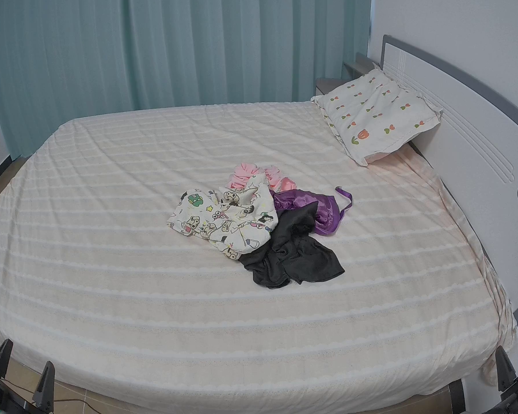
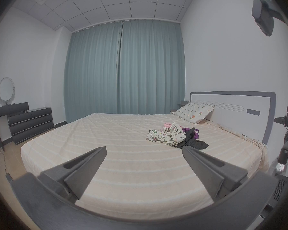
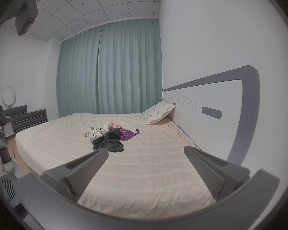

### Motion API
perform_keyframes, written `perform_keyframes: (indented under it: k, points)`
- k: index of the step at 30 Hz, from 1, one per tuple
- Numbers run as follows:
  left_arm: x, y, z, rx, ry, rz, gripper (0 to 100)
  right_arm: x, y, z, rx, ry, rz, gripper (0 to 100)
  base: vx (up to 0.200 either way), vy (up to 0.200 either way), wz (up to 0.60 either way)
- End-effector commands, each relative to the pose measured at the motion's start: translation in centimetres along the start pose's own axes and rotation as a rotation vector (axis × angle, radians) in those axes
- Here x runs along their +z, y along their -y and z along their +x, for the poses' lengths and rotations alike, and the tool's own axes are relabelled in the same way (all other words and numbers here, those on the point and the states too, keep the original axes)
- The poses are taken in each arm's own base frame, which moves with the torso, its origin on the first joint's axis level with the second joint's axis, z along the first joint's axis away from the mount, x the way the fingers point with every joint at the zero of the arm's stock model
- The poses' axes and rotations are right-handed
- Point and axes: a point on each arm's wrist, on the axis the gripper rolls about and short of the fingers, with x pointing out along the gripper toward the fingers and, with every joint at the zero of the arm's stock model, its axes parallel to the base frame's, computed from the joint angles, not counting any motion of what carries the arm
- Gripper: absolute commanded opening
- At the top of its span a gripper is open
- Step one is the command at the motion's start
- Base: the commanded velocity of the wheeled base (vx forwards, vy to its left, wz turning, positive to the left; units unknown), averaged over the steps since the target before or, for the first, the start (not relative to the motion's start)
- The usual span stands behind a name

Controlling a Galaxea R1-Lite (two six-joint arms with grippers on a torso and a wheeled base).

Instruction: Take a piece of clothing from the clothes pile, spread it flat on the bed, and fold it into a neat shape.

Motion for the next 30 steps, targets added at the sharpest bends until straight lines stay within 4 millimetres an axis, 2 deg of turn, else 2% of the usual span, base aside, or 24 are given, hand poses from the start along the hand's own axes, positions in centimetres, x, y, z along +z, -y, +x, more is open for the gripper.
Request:
perform_keyframes:
  k: [1, 16, 18, 19, 21, 23, 26, 27, 30]
  points:
    - [-0.4, 0.0, 0.0, 0.0, 0.002, 0.0, 100, -0.5, 0.0, 0.0, 0.0, -0.004, -0.001, 100, 0.0, 0.0, 0.0]
    - [-0.4, 0.0, 0.0, -0.001, 0.002, 0.003, 100, -0.5, 0.0, 0.0, -0.006, 0.003, 0.006, 100, 0.0, 0.0, 0.0]
    - [-0.4, 0.0, 0.0, -0.001, 0.002, 0.004, 100, 2.0, 0.0, -0.4, -0.013, 0.06, 0.039, 100, 0.0, 0.0, 0.0]
    - [-0.4, 0.0, 0.0, -0.001, 0.002, 0.003, 100, 4.7, -0.1, -0.7, -0.024, 0.09, 0.087, 100, 0.0, 0.0, 0.0]
    - [-0.4, 0.0, 0.0, -0.001, 0.003, 0.004, 100, 7.4, -0.2, -0.6, -0.03, 0.092, 0.122, 100, 0.0, 0.0, 0.0]
    - [-0.4, 0.0, 0.0, -0.001, 0.002, 0.006, 100, 7.8, -0.3, 0.0, 0.045, 0.043, 0.068, 100, 0.0, 0.0, 0.0]
    - [-0.4, 0.0, 0.0, -0.001, 0.002, 0.006, 100, 7.2, -0.4, 2.2, 0.123, -0.12, 0.07, 100, 0.0, 0.0, 0.0]
    - [-0.4, 0.0, 0.0, -0.001, 0.003, 0.006, 100, 7.1, -0.4, 2.4, 0.126, -0.13, 0.071, 100, 0.0, 0.0, 0.0]
    - [-0.4, 0.0, 0.0, -0.001, 0.002, 0.004, 100, 7.2, -0.3, 6.2, 0.175, -0.324, 0.159, 100, 0.0, 0.0, 0.0]
